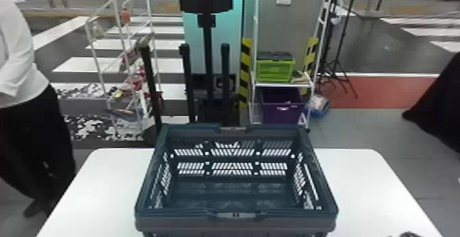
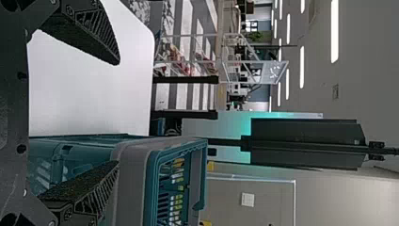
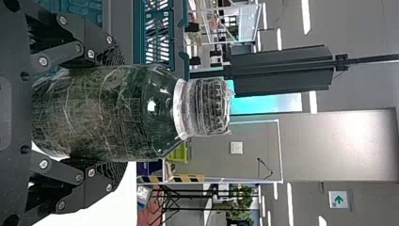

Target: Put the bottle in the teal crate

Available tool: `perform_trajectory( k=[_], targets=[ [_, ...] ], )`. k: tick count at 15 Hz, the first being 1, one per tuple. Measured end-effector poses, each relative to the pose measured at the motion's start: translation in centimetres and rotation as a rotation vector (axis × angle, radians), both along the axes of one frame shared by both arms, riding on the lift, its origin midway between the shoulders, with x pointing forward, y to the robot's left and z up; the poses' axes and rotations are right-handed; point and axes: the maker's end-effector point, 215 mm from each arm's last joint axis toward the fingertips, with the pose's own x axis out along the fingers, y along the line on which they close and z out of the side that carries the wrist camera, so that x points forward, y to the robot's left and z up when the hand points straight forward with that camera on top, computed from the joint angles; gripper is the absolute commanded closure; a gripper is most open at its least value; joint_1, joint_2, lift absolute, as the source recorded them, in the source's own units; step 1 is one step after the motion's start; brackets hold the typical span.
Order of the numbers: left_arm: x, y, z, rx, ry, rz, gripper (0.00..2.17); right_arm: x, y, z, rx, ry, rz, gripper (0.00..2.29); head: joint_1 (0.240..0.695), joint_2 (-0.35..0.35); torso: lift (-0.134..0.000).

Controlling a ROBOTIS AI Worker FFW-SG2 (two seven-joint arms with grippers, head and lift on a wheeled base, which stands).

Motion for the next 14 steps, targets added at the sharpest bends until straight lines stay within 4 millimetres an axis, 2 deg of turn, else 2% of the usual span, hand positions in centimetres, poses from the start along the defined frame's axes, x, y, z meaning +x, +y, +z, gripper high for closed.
perform_trajectory(
  k=[11,14],
  targets=[
    [-0.1,0.1,0.0,0.001,0.002,0.002,0.13,0.1,0.2,-0.1,0.004,0.002,0.005,1.72,0.499,0.000,0.000],
    [-0.1,0.2,-0.1,0.002,0.003,0.002,0.13,0.5,0.4,1.5,0.003,-0.028,0.009,1.72,0.499,0.000,0.000]
  ],
)
